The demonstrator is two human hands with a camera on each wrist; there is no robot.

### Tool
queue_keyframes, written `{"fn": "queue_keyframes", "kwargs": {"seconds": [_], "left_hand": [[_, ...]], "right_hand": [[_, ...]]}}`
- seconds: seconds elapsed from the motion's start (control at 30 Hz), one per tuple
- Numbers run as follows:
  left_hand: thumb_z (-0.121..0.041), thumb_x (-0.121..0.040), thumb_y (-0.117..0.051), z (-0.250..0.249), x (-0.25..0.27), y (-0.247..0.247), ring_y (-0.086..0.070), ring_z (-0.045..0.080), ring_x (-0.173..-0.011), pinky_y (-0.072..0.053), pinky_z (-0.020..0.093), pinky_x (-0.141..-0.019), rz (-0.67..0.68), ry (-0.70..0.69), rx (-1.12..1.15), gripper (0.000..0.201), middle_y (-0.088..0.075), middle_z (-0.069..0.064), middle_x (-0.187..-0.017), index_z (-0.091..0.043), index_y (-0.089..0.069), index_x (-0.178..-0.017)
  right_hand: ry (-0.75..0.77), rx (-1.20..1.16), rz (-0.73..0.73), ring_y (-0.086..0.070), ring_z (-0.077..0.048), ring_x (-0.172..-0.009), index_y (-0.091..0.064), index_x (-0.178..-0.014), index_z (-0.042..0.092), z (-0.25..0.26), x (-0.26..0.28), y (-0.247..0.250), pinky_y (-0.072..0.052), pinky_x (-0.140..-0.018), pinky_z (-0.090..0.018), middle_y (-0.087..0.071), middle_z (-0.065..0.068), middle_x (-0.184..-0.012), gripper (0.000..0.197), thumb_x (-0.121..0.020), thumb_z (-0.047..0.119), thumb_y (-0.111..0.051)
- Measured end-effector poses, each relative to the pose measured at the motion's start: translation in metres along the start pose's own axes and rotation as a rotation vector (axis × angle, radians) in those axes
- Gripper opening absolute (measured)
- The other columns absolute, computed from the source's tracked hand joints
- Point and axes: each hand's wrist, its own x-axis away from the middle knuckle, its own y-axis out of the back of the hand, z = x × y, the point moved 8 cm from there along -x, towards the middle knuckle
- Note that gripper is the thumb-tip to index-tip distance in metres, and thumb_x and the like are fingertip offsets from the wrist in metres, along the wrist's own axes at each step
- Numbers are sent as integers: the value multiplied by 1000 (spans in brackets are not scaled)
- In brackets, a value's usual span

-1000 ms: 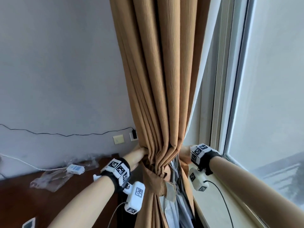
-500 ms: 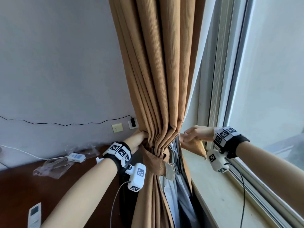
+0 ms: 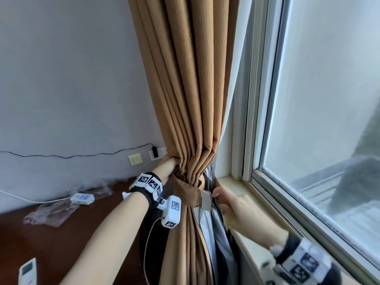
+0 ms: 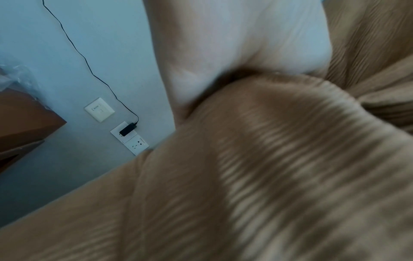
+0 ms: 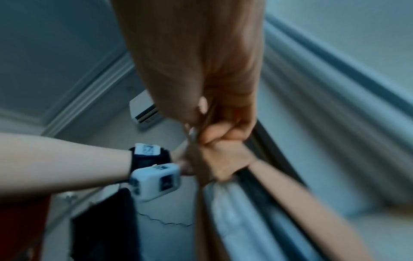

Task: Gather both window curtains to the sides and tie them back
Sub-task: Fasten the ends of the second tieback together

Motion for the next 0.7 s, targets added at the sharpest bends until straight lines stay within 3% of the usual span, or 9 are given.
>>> {"fn": "queue_keyframes", "kwargs": {"seconds": [0.07,0.13,0.23,0.3,0.4,0.5,0.57,0.63,0.7], "left_hand": [[-19,-79,-62,0,2,-6,-62,13,-85,-49,27,-73,-18,2,15,33,-67,-1,-89,-16,-60,-112],[-14,-84,-62,-1,2,-8,-59,9,-78,-46,24,-66,-46,-7,30,25,-65,-3,-85,-17,-59,-109],[-10,-95,-53,-2,2,-8,-55,7,-77,-43,24,-77,-89,-8,-7,23,-60,-2,-94,-14,-55,-117],[-9,-96,-51,-2,2,-6,-54,12,-84,-40,26,-82,-101,-6,-30,32,-57,1,-101,-7,-52,-127],[-11,-95,-52,-1,-1,-4,-55,13,-88,-42,25,-81,-104,-1,-60,38,-59,2,-106,-5,-50,-133],[-15,-95,-55,2,2,-7,-55,12,-88,-41,25,-82,-89,17,-77,39,-62,10,-122,-9,-51,-133],[-17,-95,-56,-3,10,-9,-55,14,-95,-40,26,-85,-80,-17,-90,38,-62,7,-119,-10,-52,-132],[-17,-93,-59,-9,20,-11,-55,16,-106,-39,25,-87,-89,-116,-171,43,-59,0,-115,-13,-48,-134],[-15,-86,-67,-14,35,-4,-52,19,-119,-40,28,-93,-234,-252,-293,55,-54,-1,-122,-19,-41,-134]], "right_hand": [[-79,-57,-93,-62,-25,-84,-55,-121,17,-4,-2,-12,-47,-74,-36,-68,-4,-93,29,-95,10,-47],[-89,-105,-158,-60,-24,-75,-63,-112,12,-8,-8,-15,-45,-71,-36,-68,-6,-87,25,-91,6,-52],[-166,-217,-253,-55,-9,-57,-69,-105,13,-19,-9,-3,-48,-65,-29,-64,4,-74,17,-88,11,-66],[-244,-263,-294,-64,-14,-59,-70,-100,11,-28,-8,2,-55,-66,-36,-69,0,-75,16,-85,16,-71],[-216,-241,-276,-64,-19,-60,-68,-87,16,-25,-19,3,-55,-65,-40,-69,-1,-69,2,-85,16,-68],[-205,-207,-304,-61,-20,-55,-69,-76,8,-25,-27,2,-53,-57,-32,-66,-3,-65,16,-89,17,-64],[-219,-170,-330,-51,-15,-51,-61,-63,10,-29,-27,2,-41,-49,-20,-58,-1,-56,27,-89,18,-63],[-242,-179,-350,-45,-11,-51,-58,-61,14,-37,-27,2,-35,-48,-18,-53,3,-53,29,-88,20,-64],[-264,-212,-375,-51,-10,-54,-63,-64,12,-43,-26,3,-35,-50,-16,-57,4,-55,26,-88,22,-66]]}}
